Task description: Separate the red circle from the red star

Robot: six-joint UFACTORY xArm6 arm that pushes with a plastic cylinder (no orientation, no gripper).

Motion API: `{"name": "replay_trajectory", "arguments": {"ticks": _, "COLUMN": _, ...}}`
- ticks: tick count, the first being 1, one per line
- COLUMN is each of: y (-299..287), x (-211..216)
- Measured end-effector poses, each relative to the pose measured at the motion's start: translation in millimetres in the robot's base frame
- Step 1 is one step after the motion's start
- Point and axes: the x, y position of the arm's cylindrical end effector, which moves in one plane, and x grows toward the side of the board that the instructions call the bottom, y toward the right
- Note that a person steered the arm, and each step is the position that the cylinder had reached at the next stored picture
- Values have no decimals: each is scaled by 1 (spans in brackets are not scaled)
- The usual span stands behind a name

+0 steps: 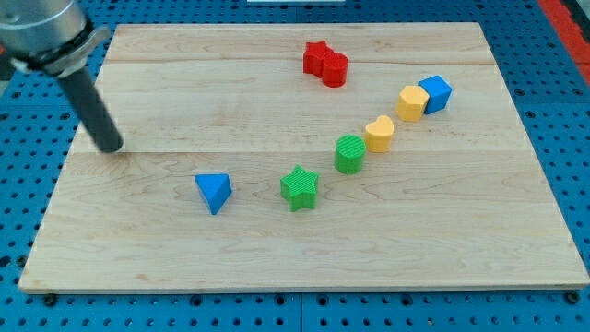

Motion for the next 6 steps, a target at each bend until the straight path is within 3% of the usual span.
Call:
{"name": "replay_trajectory", "arguments": {"ticks": 3, "y": 293, "x": -84}}
{"name": "replay_trajectory", "arguments": {"ticks": 4, "y": 326, "x": -116}}
{"name": "replay_trajectory", "arguments": {"ticks": 5, "y": 257, "x": -122}}
{"name": "replay_trajectory", "arguments": {"ticks": 6, "y": 179, "x": -101}}
